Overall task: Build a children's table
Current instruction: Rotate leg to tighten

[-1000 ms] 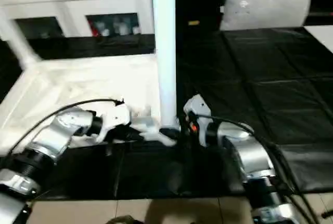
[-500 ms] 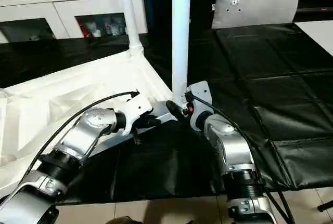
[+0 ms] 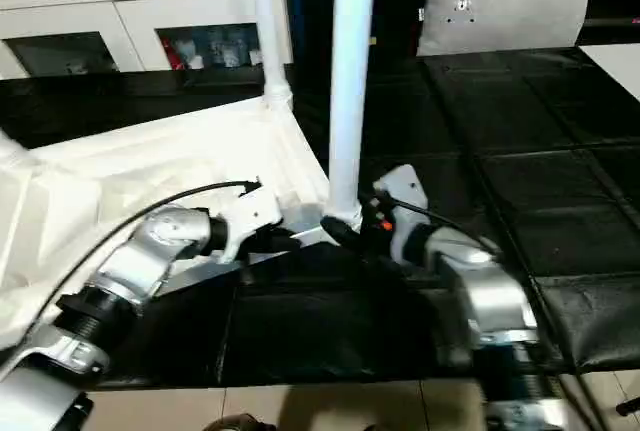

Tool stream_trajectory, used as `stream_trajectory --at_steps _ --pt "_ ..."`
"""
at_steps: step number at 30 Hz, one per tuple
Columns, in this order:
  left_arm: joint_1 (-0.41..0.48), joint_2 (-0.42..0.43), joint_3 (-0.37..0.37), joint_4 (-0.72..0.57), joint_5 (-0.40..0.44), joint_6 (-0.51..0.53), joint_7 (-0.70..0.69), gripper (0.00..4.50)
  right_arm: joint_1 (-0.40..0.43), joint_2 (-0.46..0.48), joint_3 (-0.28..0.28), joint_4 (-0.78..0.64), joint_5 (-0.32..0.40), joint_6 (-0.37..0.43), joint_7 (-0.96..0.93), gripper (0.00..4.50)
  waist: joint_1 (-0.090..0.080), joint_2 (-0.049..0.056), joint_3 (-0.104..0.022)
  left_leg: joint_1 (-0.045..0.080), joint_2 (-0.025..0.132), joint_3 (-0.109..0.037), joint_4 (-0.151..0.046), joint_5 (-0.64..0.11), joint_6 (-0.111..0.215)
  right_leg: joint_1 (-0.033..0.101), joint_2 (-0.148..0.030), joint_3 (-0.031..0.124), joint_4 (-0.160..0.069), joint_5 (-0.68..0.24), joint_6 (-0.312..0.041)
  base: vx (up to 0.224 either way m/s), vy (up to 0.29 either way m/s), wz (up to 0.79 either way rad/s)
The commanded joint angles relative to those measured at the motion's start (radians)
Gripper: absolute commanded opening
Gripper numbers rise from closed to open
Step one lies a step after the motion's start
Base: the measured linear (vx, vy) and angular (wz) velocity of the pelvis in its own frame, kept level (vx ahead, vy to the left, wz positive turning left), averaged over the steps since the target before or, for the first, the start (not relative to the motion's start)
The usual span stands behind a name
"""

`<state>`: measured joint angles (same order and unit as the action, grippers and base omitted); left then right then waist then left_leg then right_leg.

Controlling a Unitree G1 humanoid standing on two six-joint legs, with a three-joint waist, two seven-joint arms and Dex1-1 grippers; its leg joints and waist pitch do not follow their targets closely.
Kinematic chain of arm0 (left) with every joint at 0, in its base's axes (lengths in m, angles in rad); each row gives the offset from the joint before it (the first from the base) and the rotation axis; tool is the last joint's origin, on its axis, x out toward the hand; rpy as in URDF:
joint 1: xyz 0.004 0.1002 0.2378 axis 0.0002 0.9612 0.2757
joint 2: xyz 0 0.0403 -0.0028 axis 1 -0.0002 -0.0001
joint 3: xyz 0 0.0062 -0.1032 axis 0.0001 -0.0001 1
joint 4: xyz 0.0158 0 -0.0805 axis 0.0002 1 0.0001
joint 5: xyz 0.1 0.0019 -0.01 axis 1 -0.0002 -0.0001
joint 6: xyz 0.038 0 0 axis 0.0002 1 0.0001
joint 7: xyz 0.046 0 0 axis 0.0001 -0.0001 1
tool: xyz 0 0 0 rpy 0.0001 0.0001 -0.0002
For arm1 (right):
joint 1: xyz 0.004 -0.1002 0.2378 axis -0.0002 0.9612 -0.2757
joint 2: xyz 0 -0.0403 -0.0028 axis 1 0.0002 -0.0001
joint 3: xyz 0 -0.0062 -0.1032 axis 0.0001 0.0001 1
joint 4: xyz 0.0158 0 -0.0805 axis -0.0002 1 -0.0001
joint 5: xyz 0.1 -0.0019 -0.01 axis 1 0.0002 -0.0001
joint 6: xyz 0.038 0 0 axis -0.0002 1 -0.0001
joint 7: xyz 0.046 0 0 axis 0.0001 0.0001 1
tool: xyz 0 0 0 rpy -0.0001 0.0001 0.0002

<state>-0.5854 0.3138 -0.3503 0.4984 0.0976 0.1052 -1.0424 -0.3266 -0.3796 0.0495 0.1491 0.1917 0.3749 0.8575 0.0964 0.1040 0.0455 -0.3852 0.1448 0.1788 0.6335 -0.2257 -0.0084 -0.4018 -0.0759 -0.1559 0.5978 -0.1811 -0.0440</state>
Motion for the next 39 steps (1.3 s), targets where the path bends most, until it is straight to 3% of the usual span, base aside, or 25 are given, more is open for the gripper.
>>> stream_trajectory --at_steps 1,3,5,7,8,9,10,17,20,33,39 --pt "-0.004 0.029 -0.026 -0.027 -0.019 -0.070 -0.096 0.00 -0.008 -0.028 0.019 -0.008 0.000 -0.050 0.075 4.43 0.004 -0.003 -0.074 0.010 0.105 -0.054 -0.074 -0.105 0.096 0.065 -0.121 0.085 -0.075 -0.172 -0.103 0.000 0.000 0.00" --pt "-0.005 0.055 -0.042 -0.021 -0.019 -0.104 -0.149 0.00 -0.014 -0.061 0.037 -0.004 0.009 -0.060 0.136 4.43 0.007 -0.003 -0.074 0.010 0.106 -0.054 -0.073 -0.103 0.102 0.065 -0.118 0.084 -0.074 -0.163 -0.107 0.000 0.000 0.00" --pt "-0.014 0.081 -0.058 -0.006 -0.020 -0.144 -0.210 0.00 -0.029 -0.084 0.062 0.008 -0.002 -0.096 0.183 4.43 0.016 -0.015 -0.074 0.011 0.107 -0.051 -0.072 -0.094 0.112 0.062 -0.119 0.083 -0.074 -0.175 -0.112 0.000 0.000 0.00" --pt "-0.019 0.095 -0.067 -0.004 -0.028 -0.159 -0.256 0.00 -0.042 -0.091 0.082 0.024 -0.010 -0.116 0.212 4.43 0.021 -0.017 -0.073 0.012 0.108 -0.051 -0.073 -0.096 0.109 0.061 -0.120 0.084 -0.074 -0.202 -0.112 0.000 0.000 0.00" --pt "-0.020 0.099 -0.070 -0.004 -0.030 -0.165 -0.269 0.00 -0.045 -0.094 0.089 0.029 -0.007 -0.118 0.227 4.43 0.024 -0.012 -0.073 0.014 0.111 -0.052 -0.074 -0.097 0.106 0.059 -0.119 0.085 -0.074 -0.216 -0.111 0.000 0.000 0.00" --pt "-0.019 0.104 -0.075 -0.008 -0.035 -0.167 -0.292 0.00 -0.049 -0.102 0.109 0.030 -0.005 -0.125 0.267 4.43 0.023 -0.021 -0.072 0.014 0.113 -0.051 -0.075 -0.096 0.107 0.059 -0.119 0.086 -0.073 -0.215 -0.111 0.000 0.000 0.00" --pt "-0.019 0.106 -0.077 -0.008 -0.037 -0.168 -0.298 0.00 -0.050 -0.104 0.114 0.031 -0.005 -0.128 0.279 4.43 0.029 -0.018 -0.074 0.015 0.113 -0.051 -0.073 -0.088 0.107 0.058 -0.121 0.087 -0.069 -0.207 -0.117 0.000 0.000 0.00" --pt "-0.016 0.121 -0.108 0.000 -0.033 -0.222 -0.361 0.00 -0.072 -0.118 0.174 0.079 0.011 -0.157 0.410 4.27 0.048 -0.029 -0.074 0.013 0.112 -0.048 -0.071 -0.062 0.117 0.056 -0.121 0.088 -0.070 -0.221 -0.111 0.000 0.000 0.00" --pt "-0.018 0.118 -0.107 0.005 -0.032 -0.231 -0.366 0.00 -0.075 -0.123 0.191 0.098 0.001 -0.162 0.422 3.97 0.052 -0.024 -0.075 0.015 0.116 -0.049 -0.072 -0.063 0.110 0.055 -0.122 0.088 -0.068 -0.219 -0.115 0.000 0.000 0.00" --pt "-0.015 0.115 -0.095 0.027 -0.042 -0.236 -0.356 0.00 -0.073 -0.132 0.202 0.118 0.007 -0.176 0.460 2.82 0.054 -0.028 -0.076 0.013 0.114 -0.049 -0.072 -0.066 0.106 0.058 -0.123 0.088 -0.067 -0.217 -0.112 0.000 0.000 0.00" --pt "-0.017 0.113 -0.091 0.036 -0.048 -0.236 -0.349 0.00 -0.065 -0.130 0.210 0.120 -0.002 -0.181 0.465 2.64 0.054 -0.026 -0.077 0.013 0.113 -0.049 -0.071 -0.065 0.106 0.058 -0.123 0.088 -0.068 -0.212 -0.114 0.000 0.000 0.00"
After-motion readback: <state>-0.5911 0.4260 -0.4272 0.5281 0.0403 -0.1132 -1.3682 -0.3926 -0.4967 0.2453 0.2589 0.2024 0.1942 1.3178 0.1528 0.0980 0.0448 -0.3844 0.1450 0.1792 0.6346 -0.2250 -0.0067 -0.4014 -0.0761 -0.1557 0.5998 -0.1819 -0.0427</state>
